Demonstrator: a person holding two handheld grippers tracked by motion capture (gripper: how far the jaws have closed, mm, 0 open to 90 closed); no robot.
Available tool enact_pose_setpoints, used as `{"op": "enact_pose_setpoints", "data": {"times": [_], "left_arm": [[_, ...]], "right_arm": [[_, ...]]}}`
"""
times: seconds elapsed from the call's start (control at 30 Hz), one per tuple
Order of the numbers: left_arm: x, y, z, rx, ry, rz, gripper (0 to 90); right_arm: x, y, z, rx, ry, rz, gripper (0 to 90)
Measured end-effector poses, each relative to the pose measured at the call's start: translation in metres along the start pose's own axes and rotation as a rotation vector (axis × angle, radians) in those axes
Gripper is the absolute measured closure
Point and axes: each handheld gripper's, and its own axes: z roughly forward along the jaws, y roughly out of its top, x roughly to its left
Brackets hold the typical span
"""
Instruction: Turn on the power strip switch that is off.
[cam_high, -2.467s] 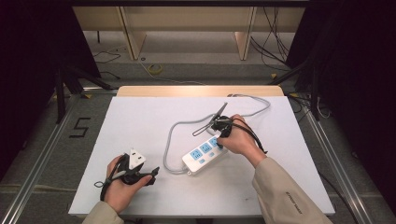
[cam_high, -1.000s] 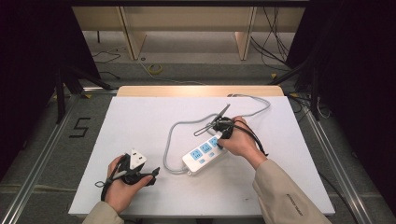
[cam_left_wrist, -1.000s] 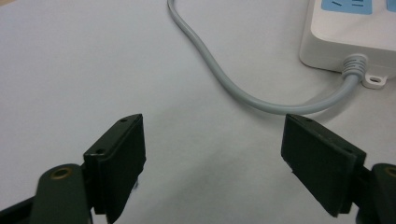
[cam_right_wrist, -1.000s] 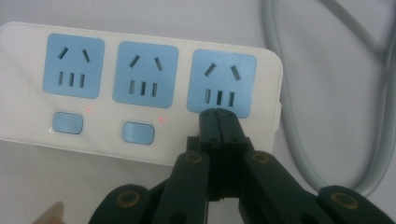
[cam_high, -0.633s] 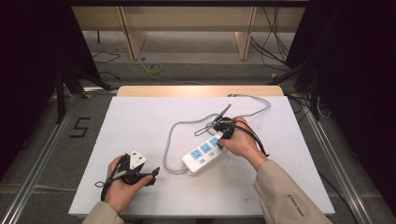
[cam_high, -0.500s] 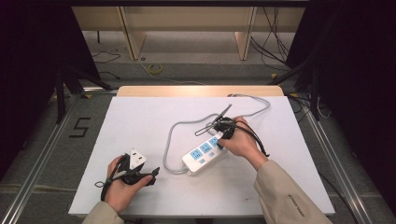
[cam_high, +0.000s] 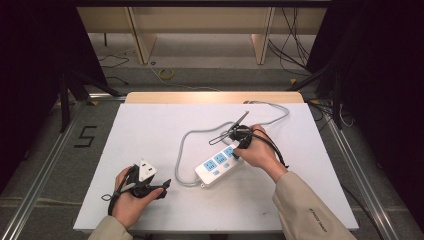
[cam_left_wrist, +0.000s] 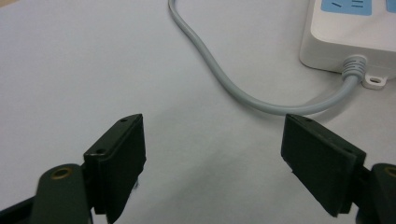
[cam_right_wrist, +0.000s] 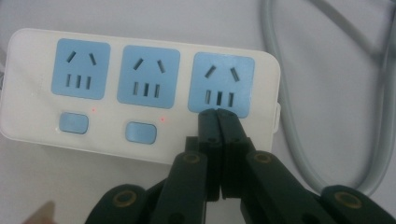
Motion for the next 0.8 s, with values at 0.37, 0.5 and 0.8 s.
{"op": "enact_pose_setpoints", "data": {"times": [0.37,0.5,0.8], "left_arm": [[0.0002,-0.0002,0.0001,0.000,0.000,-0.002,21.8],[0.0001,-0.0002,0.0002,0.001,-0.001,-0.001,21.9],[0.0000,-0.0004,0.0000,0.003,-0.002,-0.003,22.0]], "right_arm": [[-0.0007,-0.0013,-0.0025,-0.018,-0.001,0.000,88.5],[-0.0004,-0.0020,-0.0043,-0.024,-0.004,0.000,87.5],[-0.0023,-0.0058,-0.0059,-0.044,-0.002,0.001,84.9]]}}
